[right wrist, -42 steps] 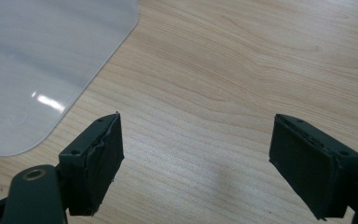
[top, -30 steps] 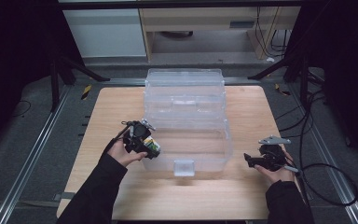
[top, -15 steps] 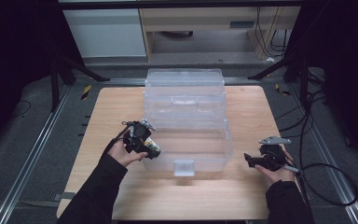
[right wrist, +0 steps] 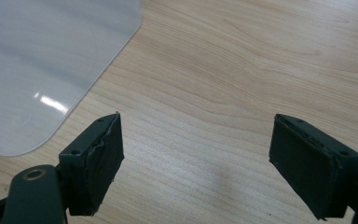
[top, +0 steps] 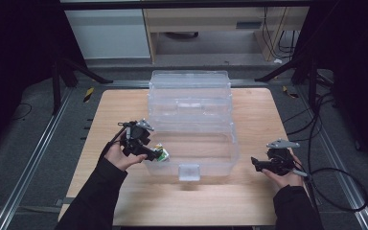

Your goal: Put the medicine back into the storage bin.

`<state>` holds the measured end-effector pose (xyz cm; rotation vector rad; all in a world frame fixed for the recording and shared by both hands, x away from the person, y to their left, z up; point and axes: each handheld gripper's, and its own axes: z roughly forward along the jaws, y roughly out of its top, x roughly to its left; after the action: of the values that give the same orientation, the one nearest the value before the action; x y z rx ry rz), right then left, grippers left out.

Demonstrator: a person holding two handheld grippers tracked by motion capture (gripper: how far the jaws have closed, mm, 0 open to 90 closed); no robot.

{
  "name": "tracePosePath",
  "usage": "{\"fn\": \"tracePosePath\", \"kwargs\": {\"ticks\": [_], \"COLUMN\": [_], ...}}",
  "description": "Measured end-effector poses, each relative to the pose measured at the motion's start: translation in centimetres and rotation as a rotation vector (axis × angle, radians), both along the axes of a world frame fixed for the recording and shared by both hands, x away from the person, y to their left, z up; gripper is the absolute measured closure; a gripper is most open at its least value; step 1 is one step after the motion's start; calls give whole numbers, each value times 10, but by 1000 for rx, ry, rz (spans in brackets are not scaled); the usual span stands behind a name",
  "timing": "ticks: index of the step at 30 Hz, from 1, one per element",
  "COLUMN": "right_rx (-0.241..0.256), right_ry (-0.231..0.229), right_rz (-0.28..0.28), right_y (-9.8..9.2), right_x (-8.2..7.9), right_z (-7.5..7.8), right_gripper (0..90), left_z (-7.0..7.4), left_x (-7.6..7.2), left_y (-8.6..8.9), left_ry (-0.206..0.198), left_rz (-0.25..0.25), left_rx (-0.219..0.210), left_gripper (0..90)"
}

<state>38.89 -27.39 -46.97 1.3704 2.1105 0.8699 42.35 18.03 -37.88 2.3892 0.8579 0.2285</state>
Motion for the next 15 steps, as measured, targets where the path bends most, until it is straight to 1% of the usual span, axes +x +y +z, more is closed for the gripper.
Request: {"fn": "tracePosePath", "kwargs": {"ticks": [2,3,4,6,7,8,10,11,13,15], "right_rx": [-2,-4,-3,2,-4,-5,-7,-6,-7,-10], "right_ry": [1,-1,-3,-3,-9,-12,-11,-11,-9,-17], "right_rz": [0,0,1,-2,0,2,2,6,8,13], "right_y": [0,0,1,1,0,0,1,1,2,2], "right_x": [0,0,0,0,0,0,0,0,1,1], "right_z": [0,0,0,1,2,2,2,2,3,3], "right_gripper": [181,182,183,184,185,185,186,186,186,188], "left_z": [4,6,8,11,13,14,14,13,13,12], "left_x": [-2,-4,-5,-7,-8,-10,-10,-10,-11,-12], "left_y": [0,0,1,1,1,1,0,-1,-5,-8], "left_ry": [-13,-27,-42,-50,-55,-57,-66,-69,-74,-78], "left_rz": [-7,-14,-26,-40,-49,-51,-60,-78,-106,-139], "left_rx": [-12,-16,-30,-52,-61,-55,-57,-60,-52,-48], "left_gripper": [289,295,302,314,320,326,340,341,345,346]}}
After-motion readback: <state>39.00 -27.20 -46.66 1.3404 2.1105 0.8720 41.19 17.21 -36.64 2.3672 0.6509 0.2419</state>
